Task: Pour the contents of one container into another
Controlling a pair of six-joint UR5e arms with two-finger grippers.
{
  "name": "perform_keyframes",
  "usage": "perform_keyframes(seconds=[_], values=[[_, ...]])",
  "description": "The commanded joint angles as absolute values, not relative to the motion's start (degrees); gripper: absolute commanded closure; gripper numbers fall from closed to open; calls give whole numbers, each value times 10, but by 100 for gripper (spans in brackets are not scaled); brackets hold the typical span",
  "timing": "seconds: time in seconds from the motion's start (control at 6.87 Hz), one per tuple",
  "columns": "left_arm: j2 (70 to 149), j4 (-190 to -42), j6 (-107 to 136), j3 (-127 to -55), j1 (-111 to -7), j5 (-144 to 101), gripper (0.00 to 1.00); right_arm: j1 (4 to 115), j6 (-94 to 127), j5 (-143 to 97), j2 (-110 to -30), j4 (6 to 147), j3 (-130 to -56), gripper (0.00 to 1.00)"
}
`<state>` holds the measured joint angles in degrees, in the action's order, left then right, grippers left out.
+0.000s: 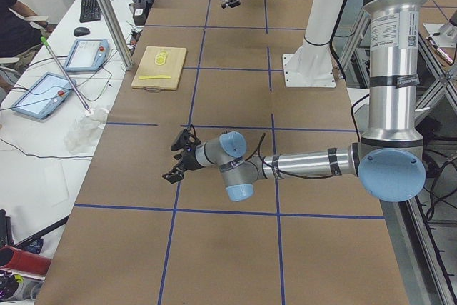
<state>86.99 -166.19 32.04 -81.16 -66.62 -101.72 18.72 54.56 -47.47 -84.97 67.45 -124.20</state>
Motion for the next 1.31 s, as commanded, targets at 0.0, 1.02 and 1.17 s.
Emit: perform_keyframes(seconds=[0.0,1.02,1.17], values=[[885,-1586,313,-833,-713,-1145,0,190,580,-474,-851,616,-1176,100],[889,-1551,337,-855,-722,-1172,0,166,597,-370,-897,190,-874,100],[889,-1551,337,-856,-722,-1172,0,137,598,-333,-897,190,-872,100]])
